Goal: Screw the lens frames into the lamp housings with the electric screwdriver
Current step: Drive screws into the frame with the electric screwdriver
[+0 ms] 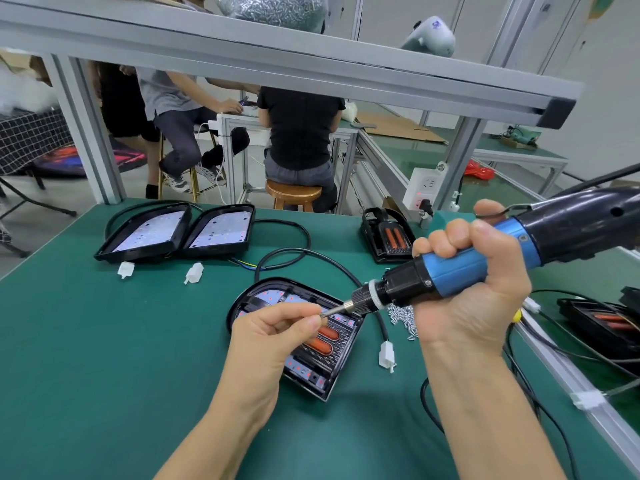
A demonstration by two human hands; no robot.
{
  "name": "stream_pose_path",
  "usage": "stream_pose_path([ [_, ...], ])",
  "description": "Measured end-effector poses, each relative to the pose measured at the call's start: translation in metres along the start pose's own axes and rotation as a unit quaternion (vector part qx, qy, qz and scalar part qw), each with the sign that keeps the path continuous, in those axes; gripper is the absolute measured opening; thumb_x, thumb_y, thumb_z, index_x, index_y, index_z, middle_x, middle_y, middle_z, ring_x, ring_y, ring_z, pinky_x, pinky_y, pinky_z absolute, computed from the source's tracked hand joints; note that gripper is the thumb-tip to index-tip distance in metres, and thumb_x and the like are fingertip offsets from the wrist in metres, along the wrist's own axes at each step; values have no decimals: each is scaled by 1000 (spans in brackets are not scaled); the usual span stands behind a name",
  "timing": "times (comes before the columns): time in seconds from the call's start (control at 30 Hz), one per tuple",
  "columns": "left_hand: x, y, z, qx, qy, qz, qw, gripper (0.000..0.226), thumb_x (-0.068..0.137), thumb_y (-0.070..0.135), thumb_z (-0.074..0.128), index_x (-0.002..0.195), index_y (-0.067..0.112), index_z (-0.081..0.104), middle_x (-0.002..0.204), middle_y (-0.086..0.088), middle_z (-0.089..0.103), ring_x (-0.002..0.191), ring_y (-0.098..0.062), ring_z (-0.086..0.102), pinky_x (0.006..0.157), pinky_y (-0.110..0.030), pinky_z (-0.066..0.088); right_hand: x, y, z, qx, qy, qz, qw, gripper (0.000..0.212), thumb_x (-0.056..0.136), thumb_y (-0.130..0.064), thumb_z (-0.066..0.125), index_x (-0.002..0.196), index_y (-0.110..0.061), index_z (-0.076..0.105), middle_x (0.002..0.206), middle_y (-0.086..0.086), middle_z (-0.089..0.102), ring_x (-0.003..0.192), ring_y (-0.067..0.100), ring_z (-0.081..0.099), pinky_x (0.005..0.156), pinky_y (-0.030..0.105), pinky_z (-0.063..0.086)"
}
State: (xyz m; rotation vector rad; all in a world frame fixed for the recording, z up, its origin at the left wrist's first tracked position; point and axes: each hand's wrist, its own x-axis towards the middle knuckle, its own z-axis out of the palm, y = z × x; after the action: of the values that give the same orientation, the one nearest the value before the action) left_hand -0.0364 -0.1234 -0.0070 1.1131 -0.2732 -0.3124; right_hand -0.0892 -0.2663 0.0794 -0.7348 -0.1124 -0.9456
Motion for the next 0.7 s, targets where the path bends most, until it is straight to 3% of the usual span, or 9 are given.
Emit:
stream_pose_path([
  [0.17, 2, 10, -15, 31, -12, 26, 999, 28, 59, 13, 75, 87, 11, 76, 84, -5, 74, 67, -8, 65, 58, -15, 50, 2, 6, 3, 10, 0, 9, 1000, 18, 74, -9, 48, 89, -18, 51, 56, -7, 46, 49, 8, 43, 57, 23, 42],
  [0.27, 14, 12, -44, 132, 115, 45, 984, 24, 74, 7, 73, 95, 19, 71, 91, 7, 72, 75, -3, 62, 70, -16, 48, 3, 9, 2, 4, -7, 19, 1000, 19, 73, -9, 48, 89, -18, 51, 56, -7, 46, 49, 8, 43, 58, 22, 42],
  [0.33, 25, 10, -66, 314, 194, 18, 929, 19, 86, 19, 67, 105, 21, 66, 107, 4, 67, 96, -11, 58, 87, -28, 45, 2, 12, 2, -8, -11, 25, 1000, 19, 73, -9, 48, 90, -18, 51, 56, -7, 45, 50, 8, 43, 58, 23, 42],
  [0.4, 34, 2, -79, 499, 188, -48, 845, 35, 87, 42, 61, 113, 19, 63, 115, -2, 61, 112, -23, 50, 98, -39, 40, -1, 18, 2, -19, -17, 35, 999, 20, 72, -9, 48, 89, -18, 51, 56, -6, 45, 50, 9, 43, 59, 23, 42],
  [0.47, 41, -5, -79, 616, 166, -92, 764, 44, 84, 58, 54, 108, 23, 67, 111, -5, 57, 112, -28, 44, 96, -38, 37, -3, 25, 3, -26, -24, 44, 998, 20, 72, -8, 48, 88, -19, 52, 55, -6, 45, 50, 9, 42, 60, 24, 42],
  [0.5, 45, -7, -77, 638, 163, -98, 746, 45, 83, 61, 52, 103, 24, 69, 108, -5, 56, 110, -28, 43, 93, -38, 35, -4, 29, 3, -28, -29, 49, 998, 20, 72, -8, 48, 88, -19, 52, 55, -6, 45, 50, 9, 42, 60, 24, 42],
  [0.6, 54, -9, -71, 626, 160, -118, 754, 37, 80, 54, 57, 95, 22, 68, 106, -6, 53, 110, -28, 41, 91, -36, 34, -6, 42, 7, -33, -41, 54, 997, 22, 72, -6, 48, 90, -18, 51, 55, -5, 46, 49, 10, 43, 59, 24, 42],
  [0.7, 57, -7, -71, 552, 170, -130, 806, 14, 78, 34, 65, 80, 22, 60, 98, -3, 58, 102, -27, 49, 87, -35, 39, -6, 54, 9, -53, -44, 56, 996, 23, 71, -4, 50, 90, -17, 52, 55, -3, 46, 48, 12, 45, 58, 24, 43],
])
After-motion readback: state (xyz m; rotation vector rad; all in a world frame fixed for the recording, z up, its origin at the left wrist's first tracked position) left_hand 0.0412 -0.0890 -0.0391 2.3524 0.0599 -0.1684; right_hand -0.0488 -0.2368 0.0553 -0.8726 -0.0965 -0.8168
